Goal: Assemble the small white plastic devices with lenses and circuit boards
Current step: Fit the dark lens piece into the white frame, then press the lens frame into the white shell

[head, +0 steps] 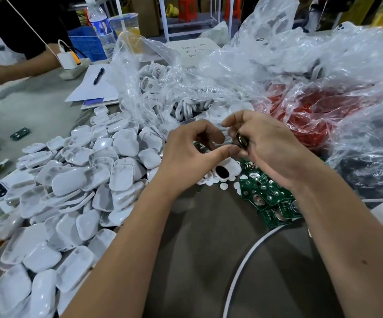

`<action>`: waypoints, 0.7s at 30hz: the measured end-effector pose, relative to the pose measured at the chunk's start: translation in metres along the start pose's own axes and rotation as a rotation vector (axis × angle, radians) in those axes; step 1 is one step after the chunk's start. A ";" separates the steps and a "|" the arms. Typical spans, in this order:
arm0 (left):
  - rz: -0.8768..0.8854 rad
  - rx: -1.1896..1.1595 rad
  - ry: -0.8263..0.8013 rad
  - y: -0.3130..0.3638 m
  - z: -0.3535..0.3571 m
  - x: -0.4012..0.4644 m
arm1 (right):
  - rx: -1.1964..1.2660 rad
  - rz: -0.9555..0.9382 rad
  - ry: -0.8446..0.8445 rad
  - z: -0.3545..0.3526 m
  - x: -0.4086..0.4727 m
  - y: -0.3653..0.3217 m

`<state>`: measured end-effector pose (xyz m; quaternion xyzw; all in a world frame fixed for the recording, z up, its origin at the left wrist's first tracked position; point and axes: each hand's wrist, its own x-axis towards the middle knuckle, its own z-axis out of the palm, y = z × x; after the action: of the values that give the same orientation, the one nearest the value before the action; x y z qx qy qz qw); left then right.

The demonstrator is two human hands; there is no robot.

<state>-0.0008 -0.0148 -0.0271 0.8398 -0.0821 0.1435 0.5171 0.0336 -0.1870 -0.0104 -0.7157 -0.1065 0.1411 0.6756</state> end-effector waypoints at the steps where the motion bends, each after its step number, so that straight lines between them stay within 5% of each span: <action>1: -0.006 -0.025 -0.004 0.000 0.001 -0.001 | -0.022 -0.023 -0.008 0.000 0.000 0.001; 16: -0.181 -0.430 0.047 -0.014 0.004 0.007 | -0.204 -0.304 0.224 0.000 0.001 0.008; 21: -0.171 -0.377 0.075 -0.012 0.005 0.005 | -0.317 -0.351 0.180 0.003 -0.001 0.008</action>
<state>0.0080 -0.0131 -0.0380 0.7262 -0.0167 0.1124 0.6781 0.0316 -0.1852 -0.0180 -0.7929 -0.1892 -0.0613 0.5760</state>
